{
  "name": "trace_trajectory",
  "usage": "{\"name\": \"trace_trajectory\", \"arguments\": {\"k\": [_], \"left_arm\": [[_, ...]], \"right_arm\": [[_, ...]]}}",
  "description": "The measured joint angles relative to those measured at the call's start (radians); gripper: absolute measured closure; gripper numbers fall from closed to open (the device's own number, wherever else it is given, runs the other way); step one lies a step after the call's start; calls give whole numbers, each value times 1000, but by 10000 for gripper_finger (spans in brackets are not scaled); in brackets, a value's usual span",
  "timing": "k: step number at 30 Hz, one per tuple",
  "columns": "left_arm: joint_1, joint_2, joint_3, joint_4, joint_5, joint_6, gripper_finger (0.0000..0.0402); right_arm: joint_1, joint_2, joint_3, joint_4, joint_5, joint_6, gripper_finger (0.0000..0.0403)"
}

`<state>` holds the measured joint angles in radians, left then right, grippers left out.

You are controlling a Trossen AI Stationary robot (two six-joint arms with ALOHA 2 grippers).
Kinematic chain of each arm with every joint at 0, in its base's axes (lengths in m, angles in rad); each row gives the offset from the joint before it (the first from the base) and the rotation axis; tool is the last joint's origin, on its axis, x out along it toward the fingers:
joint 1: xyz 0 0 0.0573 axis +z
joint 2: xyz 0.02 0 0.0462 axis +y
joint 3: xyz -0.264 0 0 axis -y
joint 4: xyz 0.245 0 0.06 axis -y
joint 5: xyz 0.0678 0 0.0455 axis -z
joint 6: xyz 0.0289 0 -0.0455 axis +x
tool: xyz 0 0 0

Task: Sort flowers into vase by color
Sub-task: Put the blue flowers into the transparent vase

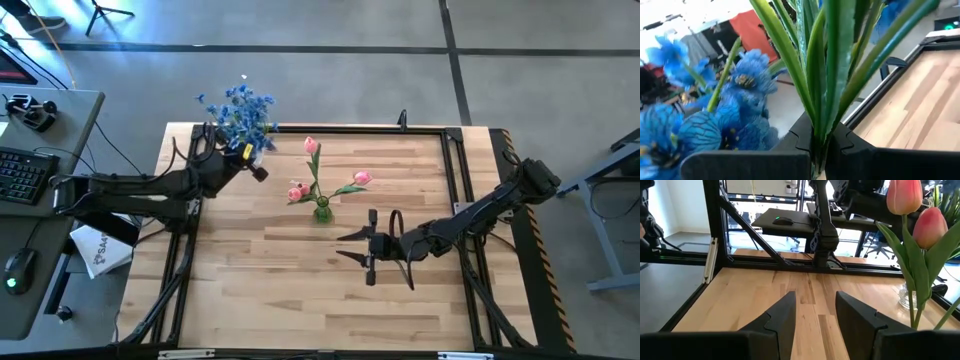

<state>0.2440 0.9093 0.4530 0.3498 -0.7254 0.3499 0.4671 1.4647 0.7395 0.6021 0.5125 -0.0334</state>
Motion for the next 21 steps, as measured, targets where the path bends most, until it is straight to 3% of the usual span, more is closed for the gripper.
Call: {"name": "trace_trajectory", "arguments": {"k": [13,21], "left_arm": [[67,14,0,-29,-25,-257,385],[85,10,-1,-38,-25,-270,346]], "right_arm": [[0,0,0,-1,-6,8,269],[0,0,0,-1,-5,8,269]]}}
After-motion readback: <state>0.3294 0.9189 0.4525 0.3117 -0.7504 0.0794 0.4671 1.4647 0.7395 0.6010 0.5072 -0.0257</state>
